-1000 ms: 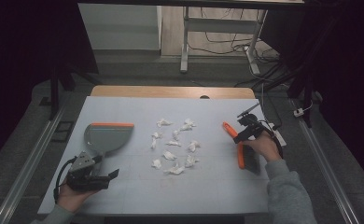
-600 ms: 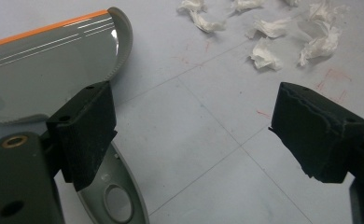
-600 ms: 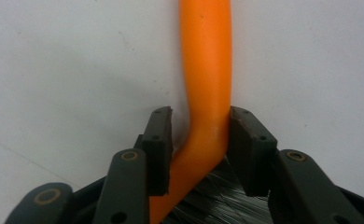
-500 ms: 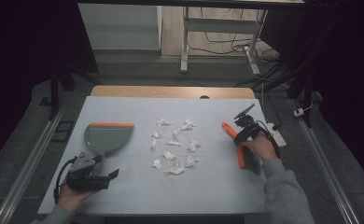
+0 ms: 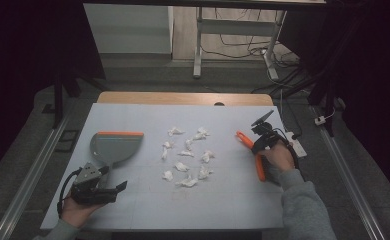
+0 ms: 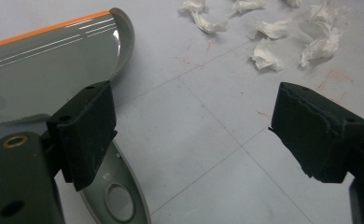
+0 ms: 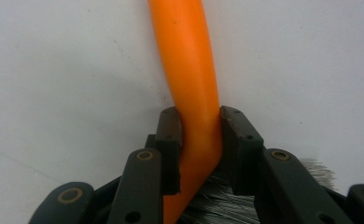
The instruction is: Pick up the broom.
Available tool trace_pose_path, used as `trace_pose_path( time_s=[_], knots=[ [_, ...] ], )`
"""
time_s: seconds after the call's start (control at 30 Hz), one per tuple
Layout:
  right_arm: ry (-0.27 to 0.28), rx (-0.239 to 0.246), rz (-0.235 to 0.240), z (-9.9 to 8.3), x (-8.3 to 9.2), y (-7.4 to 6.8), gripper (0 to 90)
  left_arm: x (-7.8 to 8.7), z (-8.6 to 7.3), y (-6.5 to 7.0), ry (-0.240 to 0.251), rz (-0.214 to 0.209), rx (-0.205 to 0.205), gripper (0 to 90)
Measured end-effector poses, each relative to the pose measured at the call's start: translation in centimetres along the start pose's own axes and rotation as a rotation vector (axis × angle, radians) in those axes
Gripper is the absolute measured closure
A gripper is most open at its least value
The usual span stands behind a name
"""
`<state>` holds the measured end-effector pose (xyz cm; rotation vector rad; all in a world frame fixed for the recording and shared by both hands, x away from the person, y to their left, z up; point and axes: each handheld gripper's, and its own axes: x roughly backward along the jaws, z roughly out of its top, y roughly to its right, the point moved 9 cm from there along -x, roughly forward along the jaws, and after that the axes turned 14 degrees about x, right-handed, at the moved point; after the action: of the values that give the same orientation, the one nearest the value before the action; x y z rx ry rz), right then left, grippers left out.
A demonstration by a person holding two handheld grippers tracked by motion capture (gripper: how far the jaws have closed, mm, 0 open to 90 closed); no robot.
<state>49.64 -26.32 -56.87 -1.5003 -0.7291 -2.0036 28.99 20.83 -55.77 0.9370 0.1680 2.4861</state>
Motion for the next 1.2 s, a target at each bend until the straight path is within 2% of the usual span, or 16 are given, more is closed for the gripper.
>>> trace_pose_path(
  time_s=[0.07, 0.1, 0.27, 0.33, 0.43, 0.6, 0.73, 0.87, 1.07, 1.2],
  knots=[
    [0.033, -0.004, 0.007, 0.2, 0.8, 0.0, 70.5, 0.0, 0.0, 0.0, -0.001, -0.002, 0.001, 15.1],
    [0.053, -0.010, 0.025, 0.3, 1.3, -0.1, 70.5, -0.1, 0.0, 0.0, -0.001, -0.001, 0.001, 15.1],
    [0.197, -0.025, 0.065, 1.3, 4.5, -0.8, 70.7, -0.1, 0.1, 0.2, 0.000, -0.001, -0.006, 15.1],
    [0.246, -0.023, 0.085, 1.7, 5.6, -1.2, 70.6, -0.2, 0.2, 0.2, 0.001, -0.001, -0.005, 15.1],
    [0.304, -0.012, 0.088, 2.4, 7.0, -2.2, 70.6, -0.3, 0.3, 0.4, 0.000, -0.001, -0.007, 15.1],
    [0.399, -0.004, 0.121, 3.9, 8.8, -4.2, 70.5, -0.4, 0.7, 1.1, 0.004, -0.009, -0.023, 15.1],
    [0.473, 0.004, 0.155, 4.9, 9.8, -6.1, 70.5, -0.5, 1.0, 1.4, 0.011, -0.013, -0.025, 15.1],
    [0.518, 0.040, 0.180, 5.9, 10.3, -8.1, 70.5, -0.5, 1.5, 2.0, 0.024, -0.028, -0.027, 15.2],
    [0.595, 0.046, 0.204, 7.6, 10.5, -10.1, 70.4, -0.6, 3.0, 3.9, 0.053, -0.074, -0.030, 15.6],
    [0.661, 0.044, 0.207, 8.6, 11.0, -11.6, 70.4, -1.3, 4.4, 5.4, 0.074, -0.086, -0.047, 16.0]
  ],
)
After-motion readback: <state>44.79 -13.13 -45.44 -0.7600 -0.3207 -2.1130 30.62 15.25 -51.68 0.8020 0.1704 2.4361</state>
